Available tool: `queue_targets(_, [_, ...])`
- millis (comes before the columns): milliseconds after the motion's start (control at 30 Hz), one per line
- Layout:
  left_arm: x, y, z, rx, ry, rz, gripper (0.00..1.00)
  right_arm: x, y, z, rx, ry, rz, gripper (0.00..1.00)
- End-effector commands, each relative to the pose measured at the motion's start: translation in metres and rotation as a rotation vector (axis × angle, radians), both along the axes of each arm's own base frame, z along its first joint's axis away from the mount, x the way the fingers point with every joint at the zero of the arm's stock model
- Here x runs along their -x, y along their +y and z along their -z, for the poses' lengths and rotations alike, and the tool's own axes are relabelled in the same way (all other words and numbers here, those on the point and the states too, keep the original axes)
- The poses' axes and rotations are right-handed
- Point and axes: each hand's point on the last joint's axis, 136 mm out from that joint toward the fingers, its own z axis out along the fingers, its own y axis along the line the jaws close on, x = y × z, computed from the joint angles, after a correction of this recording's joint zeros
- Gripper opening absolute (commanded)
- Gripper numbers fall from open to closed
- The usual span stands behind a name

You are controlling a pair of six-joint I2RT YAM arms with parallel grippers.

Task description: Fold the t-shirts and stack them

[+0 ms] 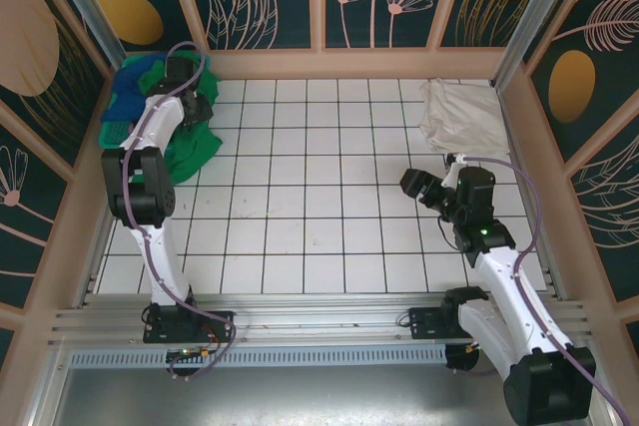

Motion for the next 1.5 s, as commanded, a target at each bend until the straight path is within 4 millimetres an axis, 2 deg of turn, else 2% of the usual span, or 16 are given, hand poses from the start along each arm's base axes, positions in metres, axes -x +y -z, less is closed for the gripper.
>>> queue_targets(0, [-0.004, -0.008, -0.030, 0.007, -0.035, 0.032, 0.14, 0.002, -0.001, -0.001, 0.012, -0.007, 0.004, 0.79])
queue_targets(67, [-0.005, -0.009, -0.054, 0.014, -0.071, 0.039, 0.01, 0.002, -0.001, -0.003, 0.013, -0.010, 0.005, 0.79])
queue_targets(267, [0.003, -0.004, -0.181, -0.009, -0.290, 0.015, 0.00, 0.001, -0.001, -0.007, 0.011, -0.022, 0.002, 0.79])
queue_targets(433, [0.021, -0.020, -0.276, 0.058, -0.493, 0.073, 0.00, 0.001, 0.000, -0.009, 0.009, -0.026, -0.002, 0.79])
queue_targets(567, [0.046, -0.066, -0.353, 0.246, -0.714, 0.279, 0.00, 0.001, 0.000, -0.017, 0.005, -0.040, -0.003, 0.79])
queue_targets(667, [0.082, -0.104, -0.400, 0.418, -0.847, 0.462, 0.00, 0.002, 0.000, -0.025, 0.002, -0.059, -0.001, 0.79])
queue_targets(733, [0.111, -0.133, -0.421, 0.534, -0.916, 0.613, 0.00, 0.003, 0.000, -0.032, -0.001, -0.073, -0.004, 0.79])
queue_targets(833, [0.151, -0.181, -0.430, 0.643, -0.956, 0.801, 0.00, 0.002, 0.003, -0.043, -0.016, -0.097, -0.016, 0.78])
queue_targets(900, [0.160, -0.195, -0.413, 0.708, -0.921, 0.823, 0.00, 0.001, 0.007, -0.050, -0.041, -0.113, -0.033, 0.77])
queue_targets(967, [0.146, -0.193, -0.375, 0.728, -0.853, 0.749, 0.04, 0.002, 0.013, -0.055, -0.075, -0.128, -0.057, 0.76])
queue_targets(1000, [0.133, -0.188, -0.346, 0.713, -0.808, 0.677, 0.22, 0.002, 0.016, -0.056, -0.095, -0.133, -0.064, 0.76])
queue_targets(1067, [0.109, -0.180, -0.282, 0.683, -0.694, 0.565, 0.77, 0.001, 0.022, -0.057, -0.127, -0.145, -0.079, 0.76])
queue_targets(1133, [0.089, -0.171, -0.209, 0.636, -0.541, 0.454, 0.96, 0.000, 0.029, -0.051, -0.144, -0.133, -0.092, 0.76])
queue_targets(1233, [0.083, -0.165, -0.131, 0.607, -0.390, 0.385, 0.99, -0.001, 0.045, -0.036, -0.135, -0.092, -0.122, 0.76])
queue_targets(1333, [0.099, -0.173, -0.091, 0.514, -0.328, 0.385, 0.99, -0.001, 0.062, -0.009, -0.089, -0.028, -0.146, 0.76])
queue_targets(1467, [0.148, -0.212, -0.052, 0.380, -0.239, 0.451, 0.97, 0.001, 0.077, 0.037, 0.007, 0.077, -0.168, 0.78])
